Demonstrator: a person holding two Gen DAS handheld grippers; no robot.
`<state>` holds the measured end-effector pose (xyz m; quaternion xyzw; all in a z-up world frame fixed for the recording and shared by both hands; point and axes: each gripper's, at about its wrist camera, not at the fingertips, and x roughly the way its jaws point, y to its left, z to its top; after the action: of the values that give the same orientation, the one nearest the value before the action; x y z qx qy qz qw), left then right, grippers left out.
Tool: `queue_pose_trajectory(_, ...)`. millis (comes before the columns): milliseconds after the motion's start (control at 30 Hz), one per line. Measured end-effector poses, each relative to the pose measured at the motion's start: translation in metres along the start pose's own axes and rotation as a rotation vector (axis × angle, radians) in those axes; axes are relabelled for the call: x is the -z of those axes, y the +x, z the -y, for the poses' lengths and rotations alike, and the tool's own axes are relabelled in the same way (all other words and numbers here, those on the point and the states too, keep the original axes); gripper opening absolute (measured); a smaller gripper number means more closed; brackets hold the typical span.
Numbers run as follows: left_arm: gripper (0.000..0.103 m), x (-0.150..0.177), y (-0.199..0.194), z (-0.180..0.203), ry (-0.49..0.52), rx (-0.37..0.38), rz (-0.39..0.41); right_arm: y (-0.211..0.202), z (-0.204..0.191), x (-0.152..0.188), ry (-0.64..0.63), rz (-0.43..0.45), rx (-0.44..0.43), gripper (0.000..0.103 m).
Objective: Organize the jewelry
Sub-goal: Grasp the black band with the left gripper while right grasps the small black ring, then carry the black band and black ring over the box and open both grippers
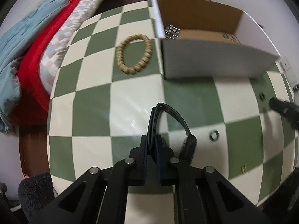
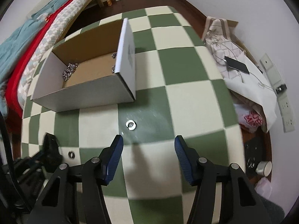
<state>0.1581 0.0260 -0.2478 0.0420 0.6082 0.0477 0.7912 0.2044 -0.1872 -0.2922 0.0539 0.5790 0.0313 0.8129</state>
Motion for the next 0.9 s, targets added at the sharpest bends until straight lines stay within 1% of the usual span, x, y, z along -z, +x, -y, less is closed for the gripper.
queue_pose_trajectory(33,0.005,0.000,0.000,-0.001,-0.005,-0.001,0.000,0.007,-0.005,-0.002,-0.010,-0.003,0.003,0.059)
queue_pose_trajectory(100,0.005,-0.001,0.001,-0.001,-0.014,0.001,-0.001,0.019,-0.013,-0.005,-0.028,-0.013,0.015,0.054)
queue_pose_trajectory(133,0.005,-0.003,0.003,0.002,-0.015,0.000,0.000,0.023,-0.016,-0.006,-0.034,-0.017,0.017,0.054)
queue_pose_trajectory(167,0.005,-0.003,0.004,0.002,-0.017,0.002,0.000,0.023,-0.020,-0.007,-0.050,0.004,0.036,0.052)
queue_pose_trajectory(233,0.005,-0.004,0.006,0.004,-0.017,0.002,0.000,0.026,-0.027,-0.008,-0.069,0.018,0.057,0.050)
queue_pose_trajectory(300,0.005,-0.008,0.009,0.002,-0.020,0.005,0.000,0.027,-0.032,-0.009,-0.090,0.035,0.092,0.037)
queue_pose_trajectory(333,0.005,-0.009,0.010,0.002,-0.025,0.005,-0.001,0.027,-0.034,-0.010,-0.096,0.043,0.090,0.023)
queue_pose_trajectory(367,0.005,-0.010,0.011,0.001,-0.027,0.006,-0.002,0.027,-0.034,-0.011,-0.098,0.045,0.096,0.014)
queue_pose_trajectory(567,0.005,-0.013,0.014,-0.004,-0.036,0.010,0.001,0.028,-0.041,-0.010,-0.130,0.059,0.121,0.013)
queue_pose_trajectory(667,0.005,-0.014,0.011,-0.004,-0.039,0.016,0.009,0.025,-0.036,-0.008,-0.125,0.058,0.110,0.013)
queue_pose_trajectory(767,0.004,-0.015,-0.001,-0.004,-0.041,0.032,0.030,0.019,-0.035,-0.002,-0.123,0.060,0.098,0.013)
queue_pose_trajectory(900,0.004,-0.015,-0.024,0.000,-0.035,0.049,0.072,0.001,-0.035,0.007,-0.125,0.084,0.074,0.013)
